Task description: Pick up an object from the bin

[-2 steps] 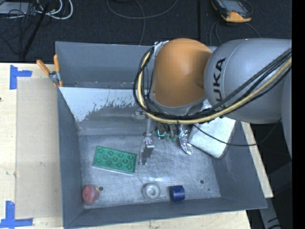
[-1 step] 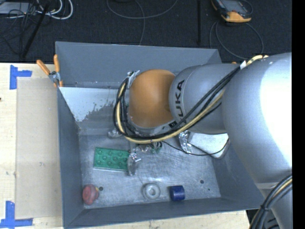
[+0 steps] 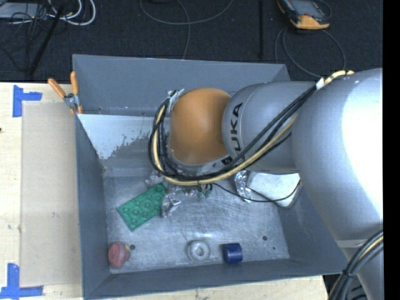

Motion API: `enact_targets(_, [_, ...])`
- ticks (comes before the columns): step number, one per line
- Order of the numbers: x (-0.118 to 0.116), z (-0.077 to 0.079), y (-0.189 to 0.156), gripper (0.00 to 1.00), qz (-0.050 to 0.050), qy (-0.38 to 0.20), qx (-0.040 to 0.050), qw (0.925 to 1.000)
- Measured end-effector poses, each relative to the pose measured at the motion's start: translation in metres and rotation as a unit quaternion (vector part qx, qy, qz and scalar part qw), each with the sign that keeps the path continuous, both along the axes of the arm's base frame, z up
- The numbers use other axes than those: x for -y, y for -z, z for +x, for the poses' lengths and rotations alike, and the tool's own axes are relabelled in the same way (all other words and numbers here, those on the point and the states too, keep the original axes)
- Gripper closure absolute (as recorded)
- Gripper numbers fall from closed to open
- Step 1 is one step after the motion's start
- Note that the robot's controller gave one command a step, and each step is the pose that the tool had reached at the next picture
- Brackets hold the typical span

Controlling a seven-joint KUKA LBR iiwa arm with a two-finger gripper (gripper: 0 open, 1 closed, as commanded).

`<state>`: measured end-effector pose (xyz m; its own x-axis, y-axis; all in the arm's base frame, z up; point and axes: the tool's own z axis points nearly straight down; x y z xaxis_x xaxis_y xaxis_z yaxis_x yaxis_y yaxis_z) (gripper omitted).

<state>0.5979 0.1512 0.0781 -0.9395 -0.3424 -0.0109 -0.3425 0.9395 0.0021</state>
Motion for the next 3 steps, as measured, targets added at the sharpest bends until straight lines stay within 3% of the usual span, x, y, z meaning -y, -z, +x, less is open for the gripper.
enact_targets(1, [0.002,-0.003,0.004,0.0,-0.002,0.0,-0.0042,1.0])
enact_targets(2, [0.0,0.0,0.0,1.0,0.0,0.001,0.0019,1.0])
enact_targets(3, [0.014,0.019,-0.136,1.0,-0.001,0.024,0.0005,0.9997])
